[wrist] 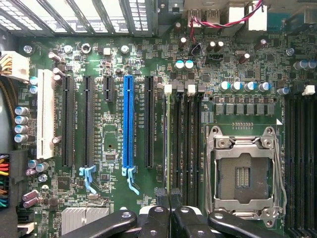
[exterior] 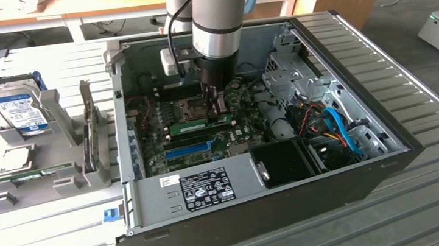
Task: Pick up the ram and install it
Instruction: 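Insert the ram into the slot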
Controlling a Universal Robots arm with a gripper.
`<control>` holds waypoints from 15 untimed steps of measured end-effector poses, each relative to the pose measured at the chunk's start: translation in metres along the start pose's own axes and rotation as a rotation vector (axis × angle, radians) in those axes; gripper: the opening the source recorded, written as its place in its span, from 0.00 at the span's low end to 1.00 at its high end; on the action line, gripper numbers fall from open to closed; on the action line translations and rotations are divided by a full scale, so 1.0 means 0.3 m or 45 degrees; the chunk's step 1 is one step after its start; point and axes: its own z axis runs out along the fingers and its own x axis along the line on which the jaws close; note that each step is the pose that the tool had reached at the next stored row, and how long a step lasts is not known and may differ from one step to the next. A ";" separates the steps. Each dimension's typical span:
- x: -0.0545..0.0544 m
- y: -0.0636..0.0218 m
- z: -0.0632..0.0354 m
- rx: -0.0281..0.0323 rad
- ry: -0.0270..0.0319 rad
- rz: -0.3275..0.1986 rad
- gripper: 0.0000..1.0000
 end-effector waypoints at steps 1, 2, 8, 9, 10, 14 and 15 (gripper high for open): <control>0.001 0.000 0.000 0.0000 -0.0001 0.000 0.12; 0.001 0.000 0.000 0.0000 -0.0001 0.000 0.12; 0.003 0.000 0.000 -0.0001 -0.0001 0.000 0.12; 0.003 0.000 0.000 -0.0001 0.0000 0.000 0.12; 0.003 0.000 0.000 0.0000 0.0000 0.000 0.12; 0.003 -0.002 0.000 -0.0001 -0.0001 0.000 0.12; 0.003 -0.002 0.000 0.0000 -0.0001 0.000 0.12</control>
